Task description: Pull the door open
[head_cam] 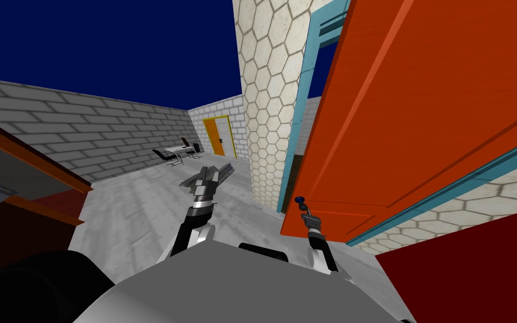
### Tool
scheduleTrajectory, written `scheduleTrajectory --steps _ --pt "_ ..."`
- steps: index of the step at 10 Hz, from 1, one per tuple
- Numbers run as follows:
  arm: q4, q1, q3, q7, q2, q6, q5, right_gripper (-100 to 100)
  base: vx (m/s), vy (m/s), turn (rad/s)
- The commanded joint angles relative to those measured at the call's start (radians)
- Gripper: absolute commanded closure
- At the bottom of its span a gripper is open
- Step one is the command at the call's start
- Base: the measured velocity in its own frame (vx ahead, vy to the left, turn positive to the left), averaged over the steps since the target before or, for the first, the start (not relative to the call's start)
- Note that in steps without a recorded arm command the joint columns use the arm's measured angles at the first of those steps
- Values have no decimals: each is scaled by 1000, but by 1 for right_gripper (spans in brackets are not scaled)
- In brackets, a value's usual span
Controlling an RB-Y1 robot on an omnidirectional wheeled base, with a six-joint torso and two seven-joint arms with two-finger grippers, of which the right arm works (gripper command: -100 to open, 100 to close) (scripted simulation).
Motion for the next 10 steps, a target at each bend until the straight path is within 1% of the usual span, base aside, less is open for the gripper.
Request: scheduleTrajectory --steps 1,2,3,4,5,6,7,8,9,10 --pt "-50 35 15 -2 16 23 0 -100 -31 -18 41" --pt "-21 35 15 -2 16 23 0 -100 -12 2 3" --pt "-61 35 15 -2 16 23 0 -100 -10 7 -36" --pt "-24 35 15 -2 16 23 0 -100 4 -1 23" --pt "-29 35 15 -2 16 23 0 -100 0 -5 8" --pt "-55 35 15 -2 16 23 0 -100 -8 -2 -31" --pt "-41 35 15 -2 16 23 0 -100 1 4 26" --pt "-76 35 15 -2 16 23 0 -100 0 0 0" --pt "-91 35 15 -2 16 23 0 -100 -6 4 -25" --pt "-84 52 14 -19 -16 26 -5 -100 -93 -33 55"
